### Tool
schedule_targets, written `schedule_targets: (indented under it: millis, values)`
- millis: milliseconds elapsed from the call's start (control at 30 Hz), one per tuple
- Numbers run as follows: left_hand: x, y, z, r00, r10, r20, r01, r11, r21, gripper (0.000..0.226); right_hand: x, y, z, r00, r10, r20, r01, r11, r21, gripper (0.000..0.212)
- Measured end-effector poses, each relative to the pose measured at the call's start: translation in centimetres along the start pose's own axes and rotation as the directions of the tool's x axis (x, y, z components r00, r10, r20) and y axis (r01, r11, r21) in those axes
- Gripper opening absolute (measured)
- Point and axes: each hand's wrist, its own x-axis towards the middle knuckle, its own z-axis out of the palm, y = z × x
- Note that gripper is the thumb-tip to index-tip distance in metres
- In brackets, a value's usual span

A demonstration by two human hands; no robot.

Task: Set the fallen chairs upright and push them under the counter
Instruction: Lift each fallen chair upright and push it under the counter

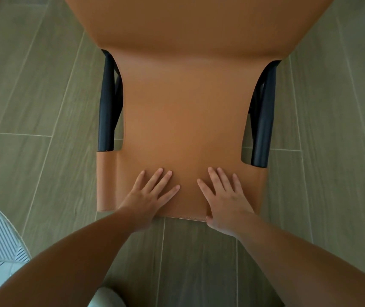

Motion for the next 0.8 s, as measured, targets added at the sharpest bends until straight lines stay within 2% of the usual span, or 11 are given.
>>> schedule_targets:
  millis: [167, 333, 533, 800]
  values:
    - [-0.2, 1.9, 0.0, 0.996, -0.091, 0.003, 0.091, 0.996, -0.011, 0.106, -0.1, -0.7, 0.6, 0.999, -0.032, 0.031, 0.034, 0.998, -0.056, 0.107]
    - [0.0, 1.8, 0.4, 1.0, -0.02, -0.015, 0.019, 1.0, -0.023, 0.103, -0.3, -1.2, 1.0, 0.999, -0.037, 0.037, 0.04, 0.994, -0.098, 0.102]
    - [0.1, 1.9, -0.2, 0.996, -0.083, 0.027, 0.084, 0.996, -0.034, 0.11, -0.4, -2.7, 1.4, 0.998, -0.066, 0.017, 0.068, 0.989, -0.129, 0.09]
    - [0.1, 1.2, -1.1, 0.994, -0.059, 0.088, 0.064, 0.997, -0.047, 0.112, -0.3, -3.1, 1.1, 0.998, -0.053, 0.041, 0.059, 0.984, -0.168, 0.096]
